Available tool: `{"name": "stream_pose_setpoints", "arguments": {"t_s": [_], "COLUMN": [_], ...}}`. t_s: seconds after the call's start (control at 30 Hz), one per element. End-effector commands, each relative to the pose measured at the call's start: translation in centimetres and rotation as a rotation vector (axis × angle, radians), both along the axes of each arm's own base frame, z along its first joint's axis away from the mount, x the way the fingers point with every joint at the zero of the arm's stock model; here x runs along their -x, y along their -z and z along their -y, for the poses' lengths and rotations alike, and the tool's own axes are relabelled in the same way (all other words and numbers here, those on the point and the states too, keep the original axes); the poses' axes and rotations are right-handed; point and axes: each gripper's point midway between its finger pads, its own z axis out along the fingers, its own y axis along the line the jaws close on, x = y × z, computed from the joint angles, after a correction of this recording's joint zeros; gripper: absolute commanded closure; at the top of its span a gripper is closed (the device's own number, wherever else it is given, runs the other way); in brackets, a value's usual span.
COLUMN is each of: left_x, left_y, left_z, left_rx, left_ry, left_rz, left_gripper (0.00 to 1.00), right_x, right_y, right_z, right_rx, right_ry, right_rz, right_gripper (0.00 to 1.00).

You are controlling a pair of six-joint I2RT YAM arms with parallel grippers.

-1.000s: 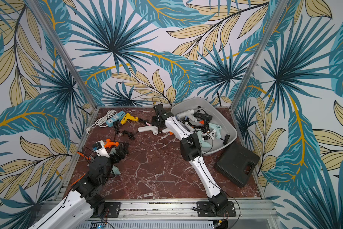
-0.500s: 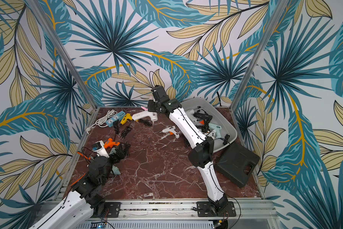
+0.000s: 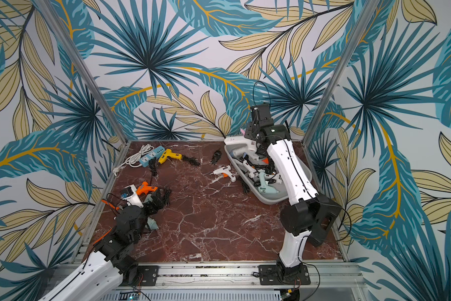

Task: Put the hot melt glue gun into the storage box
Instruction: Place the hot melt adhesive gun in the storage box.

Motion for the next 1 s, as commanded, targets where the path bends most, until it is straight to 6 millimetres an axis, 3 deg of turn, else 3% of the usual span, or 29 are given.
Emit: {"name": "stream_pose_setpoints", "arguments": {"t_s": [0.0, 0.13, 0.5, 0.77, 0.97], "left_x": [-0.1, -0.2, -0.2, -0.2, -0.2], "left_y": [0.1, 0.2, 0.2, 0.1, 0.0], "left_z": [-0.2, 0.0, 0.2, 0.2, 0.1], "left_rx": [-0.003, 0.005, 0.011, 0.016, 0.015], "left_ry": [-0.01, 0.0, 0.011, 0.009, 0.004], "left_rz": [0.01, 0.005, -0.001, 0.001, 0.002], "left_gripper": [0.0, 0.0, 0.0, 0.0, 0.0], "right_x": [2.3, 4.0, 7.1, 6.2, 3.4], "right_y": [-2.2, -0.5, 6.7, 11.8, 16.2], "right_z": [4.1, 8.5, 17.0, 18.4, 17.9], "right_rx": [-0.017, -0.043, -0.095, -0.045, -0.006], "right_ry": [0.116, 0.202, 0.355, 0.292, 0.146], "right_rz": [0.063, 0.03, -0.112, -0.238, -0.33], "right_gripper": [1.0, 1.0, 1.0, 1.0, 1.0]}}
